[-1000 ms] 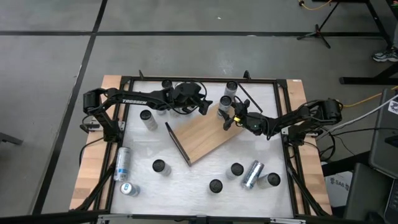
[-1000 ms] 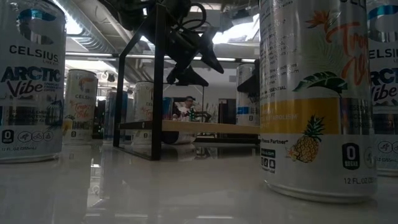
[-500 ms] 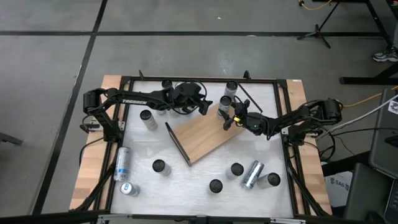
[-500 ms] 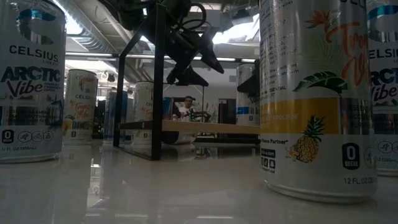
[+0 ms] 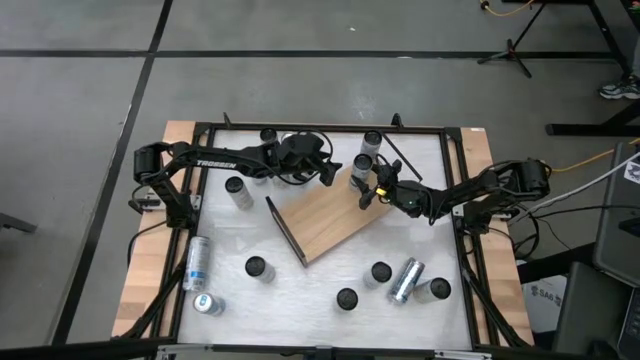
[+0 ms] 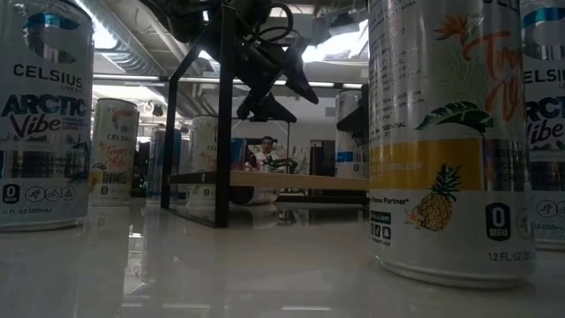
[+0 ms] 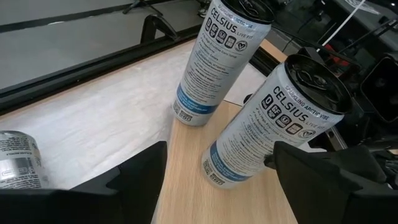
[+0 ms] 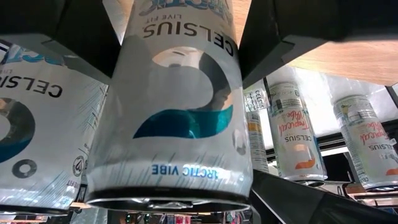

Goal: Place canned beverage on shelf
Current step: Put the white blue soda can on the shelf

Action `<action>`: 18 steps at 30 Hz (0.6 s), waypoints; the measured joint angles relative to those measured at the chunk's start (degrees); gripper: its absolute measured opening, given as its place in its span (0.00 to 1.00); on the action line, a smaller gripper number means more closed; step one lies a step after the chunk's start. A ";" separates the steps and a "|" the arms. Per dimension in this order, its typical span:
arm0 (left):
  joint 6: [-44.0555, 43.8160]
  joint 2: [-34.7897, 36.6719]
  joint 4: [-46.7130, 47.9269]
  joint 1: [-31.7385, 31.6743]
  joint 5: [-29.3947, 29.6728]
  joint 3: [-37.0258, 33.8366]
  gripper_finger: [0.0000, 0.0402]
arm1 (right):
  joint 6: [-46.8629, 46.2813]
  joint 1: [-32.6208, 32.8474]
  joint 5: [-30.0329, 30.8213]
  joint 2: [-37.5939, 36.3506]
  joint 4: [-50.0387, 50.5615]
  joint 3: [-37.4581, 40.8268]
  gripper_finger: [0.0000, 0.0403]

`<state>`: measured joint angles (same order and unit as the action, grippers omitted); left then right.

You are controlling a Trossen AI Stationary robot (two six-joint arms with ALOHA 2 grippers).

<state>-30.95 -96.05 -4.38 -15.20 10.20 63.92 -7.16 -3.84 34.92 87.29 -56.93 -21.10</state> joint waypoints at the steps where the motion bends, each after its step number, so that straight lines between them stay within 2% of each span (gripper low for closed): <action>1: -0.01 -0.01 0.01 0.00 0.00 0.00 0.72 | 0.00 0.00 -0.01 0.00 0.00 0.00 0.71; 18: -0.06 -0.01 0.01 0.00 0.01 0.00 0.72 | 0.12 -0.02 -1.95 0.00 0.07 0.00 0.71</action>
<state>-31.00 -96.06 -4.37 -15.20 10.21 63.92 -7.04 -3.86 32.97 87.29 -56.86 -21.10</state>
